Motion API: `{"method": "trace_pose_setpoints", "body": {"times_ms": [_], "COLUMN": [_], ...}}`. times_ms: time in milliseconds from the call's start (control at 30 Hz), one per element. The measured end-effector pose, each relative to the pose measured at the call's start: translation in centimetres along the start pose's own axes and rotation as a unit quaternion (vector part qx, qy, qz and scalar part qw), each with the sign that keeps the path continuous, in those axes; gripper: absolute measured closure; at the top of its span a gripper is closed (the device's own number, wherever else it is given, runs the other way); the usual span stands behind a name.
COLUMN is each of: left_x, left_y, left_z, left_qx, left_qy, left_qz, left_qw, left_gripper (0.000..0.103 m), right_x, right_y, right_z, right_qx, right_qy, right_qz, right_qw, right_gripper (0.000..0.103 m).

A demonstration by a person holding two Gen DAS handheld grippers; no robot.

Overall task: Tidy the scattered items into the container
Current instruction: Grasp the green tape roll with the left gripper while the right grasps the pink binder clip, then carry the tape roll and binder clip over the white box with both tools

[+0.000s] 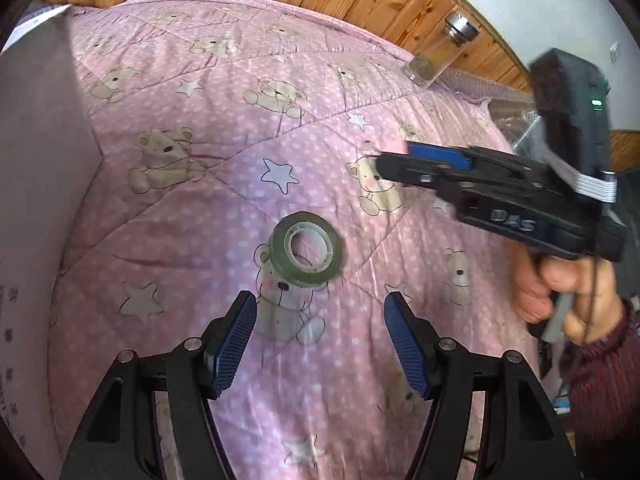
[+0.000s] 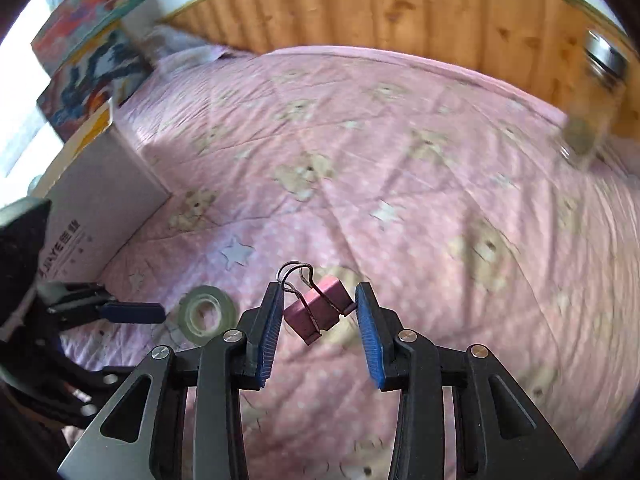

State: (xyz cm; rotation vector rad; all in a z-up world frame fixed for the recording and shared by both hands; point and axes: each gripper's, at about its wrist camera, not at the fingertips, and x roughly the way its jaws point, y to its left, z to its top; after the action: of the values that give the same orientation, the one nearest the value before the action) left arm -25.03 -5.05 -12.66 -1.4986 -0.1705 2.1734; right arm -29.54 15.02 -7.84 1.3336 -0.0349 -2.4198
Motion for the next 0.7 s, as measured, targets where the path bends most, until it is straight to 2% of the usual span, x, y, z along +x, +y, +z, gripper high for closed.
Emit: {"method": "trace_pose_setpoints", "body": {"times_ms": [133,233,333,433,700], "left_x": [2.0,2.2,1.4,-0.3,-5.4], "left_y": [-1.7,-2.1,-1.3,-0.9,-2.5], "left_z": [0.8,0.5,0.4,-0.2,-2.6], "left_qx": [0.052,0.086,0.093,0.094,0.104], "left_qy": [-0.05,-0.064,-0.058,-0.06,-0.069], "left_qz": [0.044,0.071,0.064,0.062,0.046], "left_qw": [0.9964,0.9917,0.9919,0.9919,0.9911], "left_gripper": [0.03,0.054,0.054,0.054,0.054], "right_x": [-3.2,-4.4,-4.7,-5.1,-5.7], "right_y": [-1.8,-2.1,-1.1,0.4,5.1], "right_z": [-3.9,-7.0,-9.0,-10.3,-12.5], "right_qx": [0.108,0.167,0.2,0.214,0.189], "right_qy": [-0.04,-0.058,-0.067,-0.07,-0.05], "right_qz": [0.001,0.014,0.012,0.015,0.019], "right_qw": [0.993,0.984,0.977,0.974,0.981], "right_gripper": [0.064,0.064,0.064,0.065,0.064]}}
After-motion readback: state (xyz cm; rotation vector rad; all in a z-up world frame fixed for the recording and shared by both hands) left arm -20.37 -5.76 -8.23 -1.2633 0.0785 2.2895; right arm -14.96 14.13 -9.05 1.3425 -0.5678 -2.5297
